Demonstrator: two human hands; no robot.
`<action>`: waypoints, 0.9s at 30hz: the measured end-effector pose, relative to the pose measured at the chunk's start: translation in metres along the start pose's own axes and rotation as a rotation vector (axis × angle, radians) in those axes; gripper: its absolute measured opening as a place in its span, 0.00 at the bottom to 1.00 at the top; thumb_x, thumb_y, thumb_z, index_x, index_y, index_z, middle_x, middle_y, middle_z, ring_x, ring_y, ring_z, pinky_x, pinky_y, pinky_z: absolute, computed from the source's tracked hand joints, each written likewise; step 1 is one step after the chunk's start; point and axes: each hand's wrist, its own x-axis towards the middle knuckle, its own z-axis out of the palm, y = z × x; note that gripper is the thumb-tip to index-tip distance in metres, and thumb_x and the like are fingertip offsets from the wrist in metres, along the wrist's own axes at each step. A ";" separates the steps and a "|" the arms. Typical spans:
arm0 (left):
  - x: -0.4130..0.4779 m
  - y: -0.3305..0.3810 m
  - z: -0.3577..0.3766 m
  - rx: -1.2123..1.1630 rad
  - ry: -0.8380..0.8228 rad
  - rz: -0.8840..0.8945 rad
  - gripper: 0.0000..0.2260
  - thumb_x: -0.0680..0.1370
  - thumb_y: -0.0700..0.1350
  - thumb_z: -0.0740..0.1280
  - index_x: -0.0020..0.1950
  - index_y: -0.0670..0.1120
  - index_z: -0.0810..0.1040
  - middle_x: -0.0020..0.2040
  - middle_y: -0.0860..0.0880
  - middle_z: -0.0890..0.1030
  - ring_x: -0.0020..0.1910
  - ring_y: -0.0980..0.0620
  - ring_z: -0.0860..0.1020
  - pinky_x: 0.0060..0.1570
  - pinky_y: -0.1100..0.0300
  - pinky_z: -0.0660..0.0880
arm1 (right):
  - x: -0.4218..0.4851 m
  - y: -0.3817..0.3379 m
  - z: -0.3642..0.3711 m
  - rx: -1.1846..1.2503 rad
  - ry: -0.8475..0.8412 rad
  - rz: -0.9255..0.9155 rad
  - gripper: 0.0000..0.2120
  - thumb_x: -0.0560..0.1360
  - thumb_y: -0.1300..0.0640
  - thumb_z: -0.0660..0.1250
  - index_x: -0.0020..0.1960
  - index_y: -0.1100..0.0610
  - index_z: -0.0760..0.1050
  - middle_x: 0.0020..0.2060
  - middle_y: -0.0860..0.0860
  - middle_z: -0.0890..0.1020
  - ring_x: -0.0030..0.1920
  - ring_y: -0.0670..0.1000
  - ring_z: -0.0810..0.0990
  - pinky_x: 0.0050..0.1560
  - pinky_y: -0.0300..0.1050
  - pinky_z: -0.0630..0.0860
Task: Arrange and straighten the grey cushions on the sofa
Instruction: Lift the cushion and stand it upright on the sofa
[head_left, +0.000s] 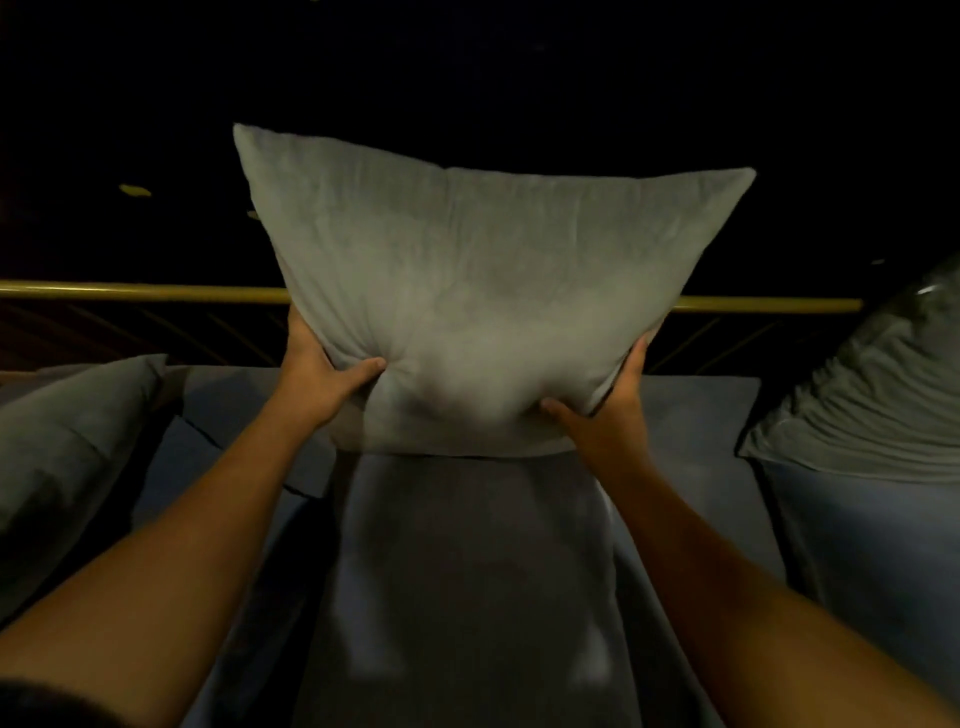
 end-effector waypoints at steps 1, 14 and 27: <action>0.001 -0.013 0.004 0.002 -0.014 -0.021 0.47 0.65 0.43 0.77 0.75 0.46 0.50 0.72 0.53 0.59 0.72 0.54 0.60 0.68 0.63 0.60 | 0.003 0.005 0.006 -0.020 -0.014 0.001 0.60 0.60 0.51 0.80 0.75 0.43 0.39 0.72 0.42 0.57 0.71 0.42 0.58 0.70 0.46 0.62; -0.007 0.041 0.028 0.507 0.115 0.230 0.44 0.64 0.56 0.74 0.75 0.52 0.56 0.76 0.38 0.52 0.74 0.33 0.50 0.70 0.40 0.54 | 0.032 -0.088 0.022 -0.384 0.247 -0.461 0.36 0.68 0.42 0.67 0.72 0.50 0.61 0.74 0.58 0.60 0.74 0.63 0.55 0.70 0.68 0.52; -0.088 0.101 -0.026 0.568 -0.130 -0.016 0.17 0.70 0.48 0.73 0.58 0.46 0.79 0.68 0.41 0.69 0.67 0.40 0.67 0.68 0.50 0.63 | -0.027 -0.117 0.021 -0.699 -0.226 -0.460 0.25 0.72 0.43 0.64 0.66 0.51 0.70 0.65 0.56 0.71 0.66 0.61 0.67 0.69 0.64 0.54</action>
